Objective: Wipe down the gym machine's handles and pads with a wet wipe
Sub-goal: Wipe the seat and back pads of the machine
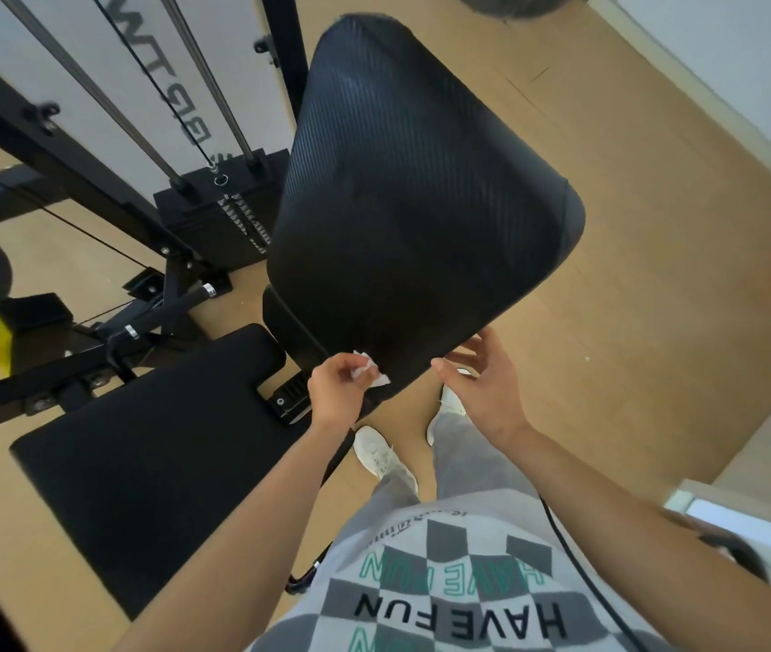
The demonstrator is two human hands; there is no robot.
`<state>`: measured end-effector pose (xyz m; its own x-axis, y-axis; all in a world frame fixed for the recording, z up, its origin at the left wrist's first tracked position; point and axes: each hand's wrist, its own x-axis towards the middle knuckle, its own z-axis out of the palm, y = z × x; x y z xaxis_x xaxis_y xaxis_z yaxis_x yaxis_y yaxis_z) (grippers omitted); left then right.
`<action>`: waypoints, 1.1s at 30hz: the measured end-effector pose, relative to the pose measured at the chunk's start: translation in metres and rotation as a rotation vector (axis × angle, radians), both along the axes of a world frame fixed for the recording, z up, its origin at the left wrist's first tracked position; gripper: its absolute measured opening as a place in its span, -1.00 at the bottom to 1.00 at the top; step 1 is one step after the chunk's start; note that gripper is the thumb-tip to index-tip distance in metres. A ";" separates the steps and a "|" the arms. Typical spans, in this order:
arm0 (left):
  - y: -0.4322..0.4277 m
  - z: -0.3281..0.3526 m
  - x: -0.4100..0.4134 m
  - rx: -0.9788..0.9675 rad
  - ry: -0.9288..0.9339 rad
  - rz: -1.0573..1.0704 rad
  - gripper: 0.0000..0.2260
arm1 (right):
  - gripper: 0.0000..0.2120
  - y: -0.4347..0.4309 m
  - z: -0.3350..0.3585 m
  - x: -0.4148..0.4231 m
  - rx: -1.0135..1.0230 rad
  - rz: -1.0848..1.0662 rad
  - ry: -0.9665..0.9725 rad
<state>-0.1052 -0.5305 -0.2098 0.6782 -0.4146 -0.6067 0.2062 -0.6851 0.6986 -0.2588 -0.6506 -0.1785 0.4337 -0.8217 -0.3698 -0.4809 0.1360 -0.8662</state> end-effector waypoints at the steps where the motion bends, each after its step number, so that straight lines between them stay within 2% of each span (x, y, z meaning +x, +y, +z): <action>1: 0.000 0.000 -0.002 0.005 0.006 0.006 -0.89 | -0.42 0.001 -0.001 0.000 -0.002 -0.002 0.000; 4: -0.006 0.018 -0.010 -0.076 -0.055 -0.016 -0.87 | -0.43 0.004 -0.001 0.001 -0.006 -0.012 -0.009; 9: -0.022 0.056 -0.017 -0.394 -0.119 -0.085 -0.79 | -0.40 0.003 0.000 0.003 0.005 -0.017 -0.041; 14: -0.044 0.071 0.007 -0.443 -0.272 -0.031 -0.79 | -0.37 -0.004 0.001 0.004 0.023 0.006 -0.022; 18: -0.072 0.089 0.026 -0.540 -0.398 -0.042 -0.85 | -0.45 -0.006 0.001 0.004 0.074 0.002 -0.010; 21: -0.084 0.088 0.042 -0.530 -0.457 -0.052 -0.87 | -0.49 -0.006 0.002 0.005 0.083 -0.006 -0.002; 26: -0.090 0.071 0.097 -0.358 -0.294 0.282 -0.89 | -0.53 -0.006 0.002 0.004 0.076 -0.012 -0.039; 29: -0.094 0.065 0.124 -0.296 -0.287 0.421 -0.88 | -0.53 -0.005 0.002 0.004 0.069 -0.015 -0.045; 33: -0.094 0.065 0.103 -0.353 -0.266 0.383 -0.91 | -0.53 -0.004 0.000 0.004 0.068 -0.010 -0.035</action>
<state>-0.0026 -0.6240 -0.1443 0.9298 -0.2556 -0.2649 0.1797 -0.3128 0.9327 -0.2547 -0.6543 -0.1781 0.4395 -0.7995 -0.4096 -0.4492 0.1993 -0.8709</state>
